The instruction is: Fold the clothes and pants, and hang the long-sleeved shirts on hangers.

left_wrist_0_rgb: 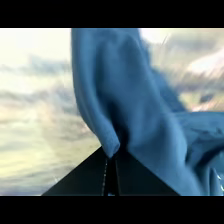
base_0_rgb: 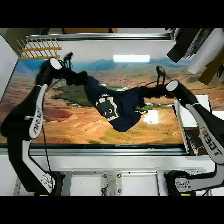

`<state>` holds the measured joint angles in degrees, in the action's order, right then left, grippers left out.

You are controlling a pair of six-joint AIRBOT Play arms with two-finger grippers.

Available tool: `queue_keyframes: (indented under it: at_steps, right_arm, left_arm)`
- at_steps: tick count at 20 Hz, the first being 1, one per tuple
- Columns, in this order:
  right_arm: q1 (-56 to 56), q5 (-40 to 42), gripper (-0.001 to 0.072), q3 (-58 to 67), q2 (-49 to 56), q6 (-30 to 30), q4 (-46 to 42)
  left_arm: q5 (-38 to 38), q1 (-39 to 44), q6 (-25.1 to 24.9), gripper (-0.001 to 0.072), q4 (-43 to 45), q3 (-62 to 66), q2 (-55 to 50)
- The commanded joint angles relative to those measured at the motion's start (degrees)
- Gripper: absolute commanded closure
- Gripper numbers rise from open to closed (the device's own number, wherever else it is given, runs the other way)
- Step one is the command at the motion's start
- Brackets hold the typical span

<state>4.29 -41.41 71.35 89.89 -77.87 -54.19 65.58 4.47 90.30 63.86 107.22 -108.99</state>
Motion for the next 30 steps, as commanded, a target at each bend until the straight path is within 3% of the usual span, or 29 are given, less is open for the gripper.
queue_keyframes:
  at_steps: [1, 5, 10, 18, 20, 25, 28, 30]
  right_arm:
    - [-1.55, -5.38, 0.0696, 8.85, -10.71, 0.35, -10.62]
    - [-2.05, -5.86, 0.0696, 15.85, -26.75, 0.35, -12.15]
    - [-2.05, -4.59, 0.0696, 16.00, -42.03, 0.31, -12.26]
    - [-2.05, 5.73, 0.0696, 16.00, -49.33, -0.17, -12.22]
    - [-2.03, 7.93, 0.0696, 16.00, -48.48, -0.81, -11.26]
    - [-1.51, 7.91, 0.0696, 15.96, -38.80, -5.33, -10.69]
    - [-0.17, 8.61, 0.0696, 15.98, -27.63, -5.27, -10.80]
    - [-0.28, 12.48, 0.0696, 15.98, -19.69, -5.29, -11.47]
  left_arm:
    - [-3.63, -2.16, -1.60, 0.0700, 5.84, 0.02, 14.01]
    - [-3.10, -3.26, -2.49, 0.0699, 10.69, 0.02, 34.71]
    - [3.48, -3.15, -2.47, 0.0699, 12.98, -2.62, 54.84]
    - [1.64, -3.15, 3.50, 0.0699, 12.55, -20.63, 77.61]
    - [2.08, -3.15, 6.82, 0.0699, 12.37, -24.50, 80.24]
    - [3.15, -3.15, 8.66, 0.0699, 11.10, -37.20, 78.75]
    - [-3.32, -3.15, 8.46, 0.0699, 10.97, -43.06, 69.77]
    - [-13.03, -3.13, 7.48, 0.0699, 10.93, -44.89, 61.33]
